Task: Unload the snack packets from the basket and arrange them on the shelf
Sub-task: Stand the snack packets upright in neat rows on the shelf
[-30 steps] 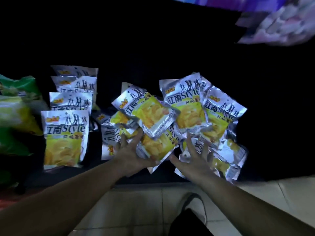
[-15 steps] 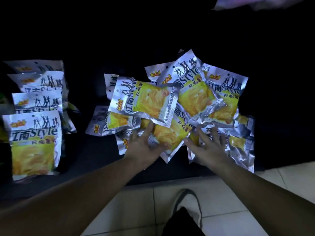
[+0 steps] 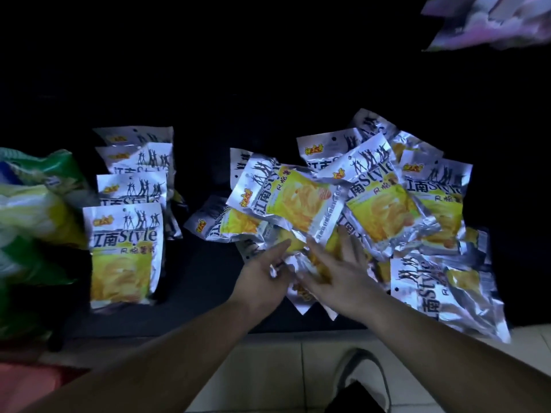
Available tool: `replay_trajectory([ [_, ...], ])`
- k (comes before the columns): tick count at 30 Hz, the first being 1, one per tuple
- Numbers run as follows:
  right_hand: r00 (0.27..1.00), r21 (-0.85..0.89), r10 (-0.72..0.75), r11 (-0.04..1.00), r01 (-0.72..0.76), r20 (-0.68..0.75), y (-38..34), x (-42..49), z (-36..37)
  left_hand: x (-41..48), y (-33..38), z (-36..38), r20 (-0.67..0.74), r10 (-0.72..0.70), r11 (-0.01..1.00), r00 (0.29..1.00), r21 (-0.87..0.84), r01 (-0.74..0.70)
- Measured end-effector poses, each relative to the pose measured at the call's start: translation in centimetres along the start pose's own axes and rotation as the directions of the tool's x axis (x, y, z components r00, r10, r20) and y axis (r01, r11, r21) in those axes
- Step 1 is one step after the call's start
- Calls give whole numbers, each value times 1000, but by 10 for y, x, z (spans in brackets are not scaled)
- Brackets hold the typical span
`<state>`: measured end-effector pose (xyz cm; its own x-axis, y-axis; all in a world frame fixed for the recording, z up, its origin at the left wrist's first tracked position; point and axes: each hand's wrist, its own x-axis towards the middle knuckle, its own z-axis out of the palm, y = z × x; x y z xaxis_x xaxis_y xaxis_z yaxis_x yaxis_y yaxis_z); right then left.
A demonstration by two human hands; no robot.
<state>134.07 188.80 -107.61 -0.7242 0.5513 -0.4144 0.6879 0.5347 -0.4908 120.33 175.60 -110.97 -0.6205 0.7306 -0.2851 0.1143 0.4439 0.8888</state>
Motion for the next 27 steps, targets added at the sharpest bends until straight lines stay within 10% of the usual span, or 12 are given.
replay_trajectory([
  [5, 1000, -58, 22, 998, -23, -20, 15, 7, 5, 4, -8, -31, -189, 164, 947, 968, 305, -101],
  [10, 997, -103, 10, 995, -18, -78, 34, 10, -8, 23, -2, -56, -180, 3, 863, 984, 497, 89],
  [27, 949, -141, -14, 989, -32, -314, 41, -47, -23, 24, 11, 5, 171, -127, 930, 977, 362, 58],
])
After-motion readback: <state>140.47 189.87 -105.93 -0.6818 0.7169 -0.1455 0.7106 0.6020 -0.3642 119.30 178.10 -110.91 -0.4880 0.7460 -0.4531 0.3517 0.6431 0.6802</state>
